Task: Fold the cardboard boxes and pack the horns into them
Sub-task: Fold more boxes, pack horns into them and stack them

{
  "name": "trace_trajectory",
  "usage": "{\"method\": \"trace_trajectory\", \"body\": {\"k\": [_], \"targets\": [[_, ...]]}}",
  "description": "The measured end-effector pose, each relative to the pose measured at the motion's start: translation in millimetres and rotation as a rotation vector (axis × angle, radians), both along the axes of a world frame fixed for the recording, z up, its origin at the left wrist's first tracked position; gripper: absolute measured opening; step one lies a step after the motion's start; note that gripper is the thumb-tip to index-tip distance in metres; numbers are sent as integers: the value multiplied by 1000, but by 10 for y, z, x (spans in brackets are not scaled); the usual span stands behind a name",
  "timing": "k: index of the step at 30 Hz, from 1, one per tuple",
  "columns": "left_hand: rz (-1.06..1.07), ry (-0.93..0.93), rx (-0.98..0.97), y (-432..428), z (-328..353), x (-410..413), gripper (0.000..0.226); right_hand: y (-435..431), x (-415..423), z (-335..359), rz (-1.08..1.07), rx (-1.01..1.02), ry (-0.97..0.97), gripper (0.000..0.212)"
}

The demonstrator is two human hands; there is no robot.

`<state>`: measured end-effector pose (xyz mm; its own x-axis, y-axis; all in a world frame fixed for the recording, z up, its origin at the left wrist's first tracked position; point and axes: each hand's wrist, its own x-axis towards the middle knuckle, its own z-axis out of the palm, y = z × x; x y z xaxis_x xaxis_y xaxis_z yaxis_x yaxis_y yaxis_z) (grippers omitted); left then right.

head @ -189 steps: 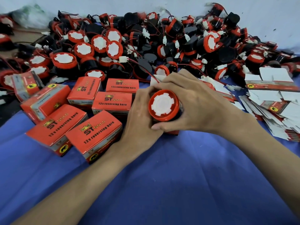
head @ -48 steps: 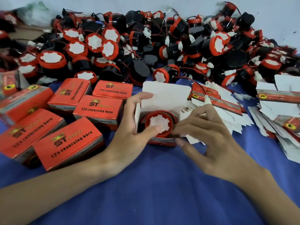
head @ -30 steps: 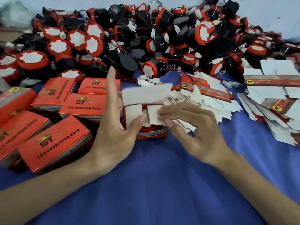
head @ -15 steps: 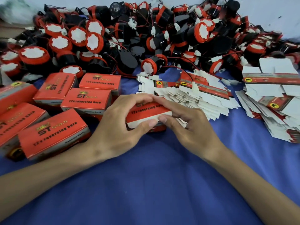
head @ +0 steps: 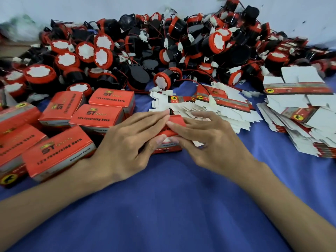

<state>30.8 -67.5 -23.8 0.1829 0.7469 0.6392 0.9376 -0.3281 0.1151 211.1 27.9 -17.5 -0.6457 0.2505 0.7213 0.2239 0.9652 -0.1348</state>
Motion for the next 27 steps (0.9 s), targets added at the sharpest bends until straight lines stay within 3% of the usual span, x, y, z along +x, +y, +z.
{"method": "trace_trajectory", "body": {"k": [3,7,11,15,20,22,25,27], "targets": [[7,71,46,-5,-18,-1,38,-9,53,96,-93,155,-137,30],[37,125,95,-4,-24,3,47,-50,41,141,-144,141,-267,35],[51,86,108,13,-45,2,45,-23,57,31,24,-137,-253,41],[72,29,128,5,-77,-43,41,-22,-22,-85,70,-25,-149,49],[89,31,61,20,-85,-48,46,-81,-63,-121,30,22,-194,58],[83,45,8,36,-85,-39,51,-76,-37,-97,98,-108,-168,46],[71,15,-23,39,-98,-39,54,-96,-28,-50,155,-485,-3,39],[60,-16,-39,41,-97,-45,55,-94,-30,-34,133,-573,81,36]]}}
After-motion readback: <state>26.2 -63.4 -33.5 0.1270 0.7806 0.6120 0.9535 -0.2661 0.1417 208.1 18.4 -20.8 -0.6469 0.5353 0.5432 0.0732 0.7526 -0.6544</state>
